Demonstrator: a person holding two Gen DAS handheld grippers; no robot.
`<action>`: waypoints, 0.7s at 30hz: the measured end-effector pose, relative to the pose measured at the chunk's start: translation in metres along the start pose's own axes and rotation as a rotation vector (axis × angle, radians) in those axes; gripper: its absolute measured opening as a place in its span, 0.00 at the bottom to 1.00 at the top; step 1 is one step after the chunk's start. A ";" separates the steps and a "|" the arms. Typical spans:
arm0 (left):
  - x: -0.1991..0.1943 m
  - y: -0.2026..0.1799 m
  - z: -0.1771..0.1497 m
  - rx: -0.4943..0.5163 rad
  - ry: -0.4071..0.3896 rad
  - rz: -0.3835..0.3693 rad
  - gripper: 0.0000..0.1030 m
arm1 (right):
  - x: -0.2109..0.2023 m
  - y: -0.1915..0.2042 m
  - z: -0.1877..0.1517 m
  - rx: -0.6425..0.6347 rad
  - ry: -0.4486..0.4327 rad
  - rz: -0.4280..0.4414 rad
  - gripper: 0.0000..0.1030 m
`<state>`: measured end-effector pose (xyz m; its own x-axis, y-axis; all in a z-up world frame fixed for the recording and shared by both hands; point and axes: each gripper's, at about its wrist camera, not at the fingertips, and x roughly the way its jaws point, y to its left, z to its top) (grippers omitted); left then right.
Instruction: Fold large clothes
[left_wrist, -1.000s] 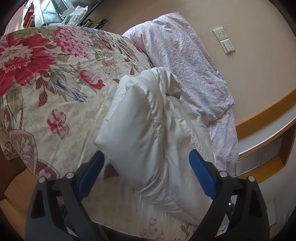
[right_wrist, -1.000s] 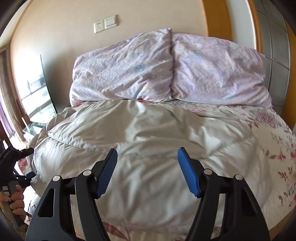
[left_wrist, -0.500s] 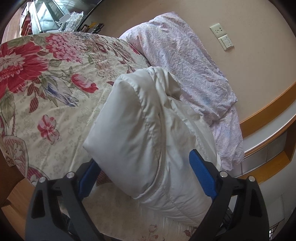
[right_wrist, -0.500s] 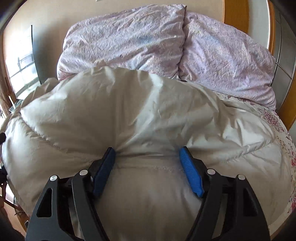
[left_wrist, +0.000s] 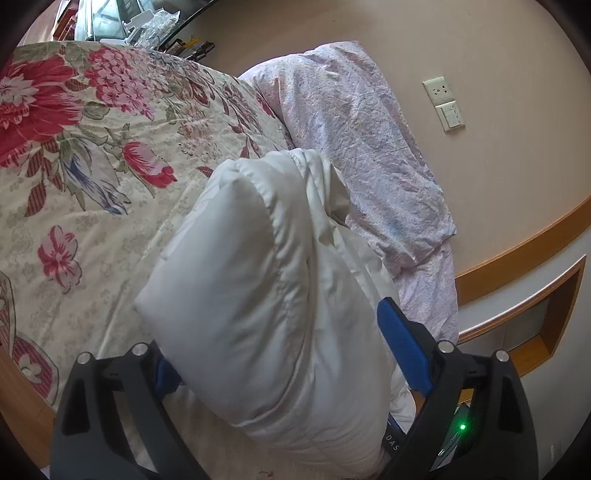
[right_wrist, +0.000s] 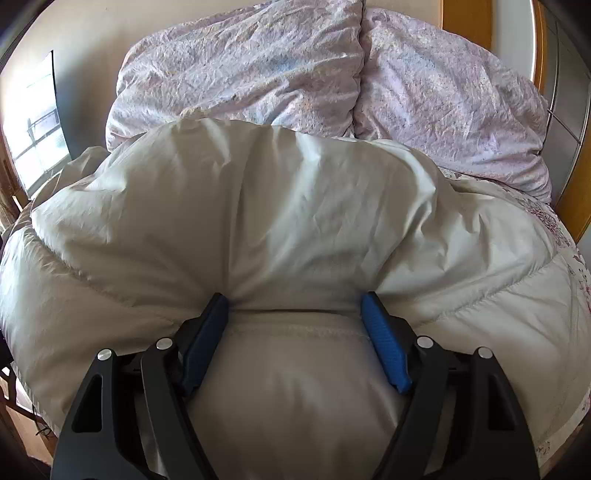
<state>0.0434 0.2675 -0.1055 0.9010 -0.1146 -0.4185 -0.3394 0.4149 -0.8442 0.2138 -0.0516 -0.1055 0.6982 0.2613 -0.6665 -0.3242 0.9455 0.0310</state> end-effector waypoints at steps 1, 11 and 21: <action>0.000 0.001 0.001 -0.001 0.000 -0.001 0.88 | 0.000 0.000 -0.001 0.000 -0.004 -0.001 0.74; 0.005 0.011 0.010 -0.095 0.004 -0.039 0.68 | 0.002 0.002 -0.002 -0.005 -0.017 -0.005 0.74; 0.001 0.002 0.020 -0.040 0.029 -0.065 0.42 | 0.001 0.002 0.000 0.010 -0.002 -0.016 0.74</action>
<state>0.0491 0.2866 -0.1007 0.9134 -0.1667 -0.3715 -0.2915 0.3694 -0.8824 0.2131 -0.0492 -0.1061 0.7047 0.2461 -0.6655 -0.3063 0.9515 0.0276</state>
